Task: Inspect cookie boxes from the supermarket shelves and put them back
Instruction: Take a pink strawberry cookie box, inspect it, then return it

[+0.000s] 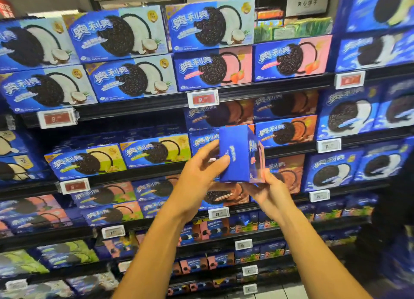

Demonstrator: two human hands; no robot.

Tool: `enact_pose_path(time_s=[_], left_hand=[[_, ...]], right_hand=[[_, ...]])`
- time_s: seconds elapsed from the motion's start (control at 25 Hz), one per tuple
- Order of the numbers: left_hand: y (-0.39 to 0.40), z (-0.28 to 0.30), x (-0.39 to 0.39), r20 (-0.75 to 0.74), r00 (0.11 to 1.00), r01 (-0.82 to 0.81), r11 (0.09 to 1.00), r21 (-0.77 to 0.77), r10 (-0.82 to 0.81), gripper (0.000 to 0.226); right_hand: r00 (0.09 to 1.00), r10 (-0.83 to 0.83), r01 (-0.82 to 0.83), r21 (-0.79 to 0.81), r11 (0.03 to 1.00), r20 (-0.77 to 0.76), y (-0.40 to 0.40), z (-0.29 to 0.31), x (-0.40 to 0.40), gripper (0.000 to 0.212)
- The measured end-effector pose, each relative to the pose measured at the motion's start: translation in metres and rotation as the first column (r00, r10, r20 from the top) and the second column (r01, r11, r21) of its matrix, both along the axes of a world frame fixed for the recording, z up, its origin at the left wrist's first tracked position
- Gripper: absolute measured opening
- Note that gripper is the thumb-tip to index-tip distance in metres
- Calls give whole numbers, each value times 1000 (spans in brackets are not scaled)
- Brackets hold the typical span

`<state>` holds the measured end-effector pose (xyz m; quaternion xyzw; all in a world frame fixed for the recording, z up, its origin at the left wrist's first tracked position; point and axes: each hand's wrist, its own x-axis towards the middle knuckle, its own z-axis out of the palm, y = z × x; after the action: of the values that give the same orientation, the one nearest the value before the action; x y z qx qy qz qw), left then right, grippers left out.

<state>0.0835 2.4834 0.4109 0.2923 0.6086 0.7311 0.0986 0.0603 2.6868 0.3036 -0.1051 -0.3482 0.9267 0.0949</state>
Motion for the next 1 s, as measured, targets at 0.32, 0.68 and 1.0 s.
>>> enact_pose_path(time_s=[0.32, 0.68, 1.0], left_hand=[[57, -7, 0, 46, 997, -66, 996, -65, 69, 49], [94, -17, -10, 136, 982, -139, 989, 58, 131, 42], [125, -32, -9, 374, 907, -309, 911, 273, 195, 50]], right_hand=[[1000, -20, 20, -95, 995, 9, 60, -19, -4, 41], [998, -65, 67, -76, 995, 25, 107, -9, -3, 36], [988, -143, 147, 73, 986, -62, 160, 17, 27, 44]])
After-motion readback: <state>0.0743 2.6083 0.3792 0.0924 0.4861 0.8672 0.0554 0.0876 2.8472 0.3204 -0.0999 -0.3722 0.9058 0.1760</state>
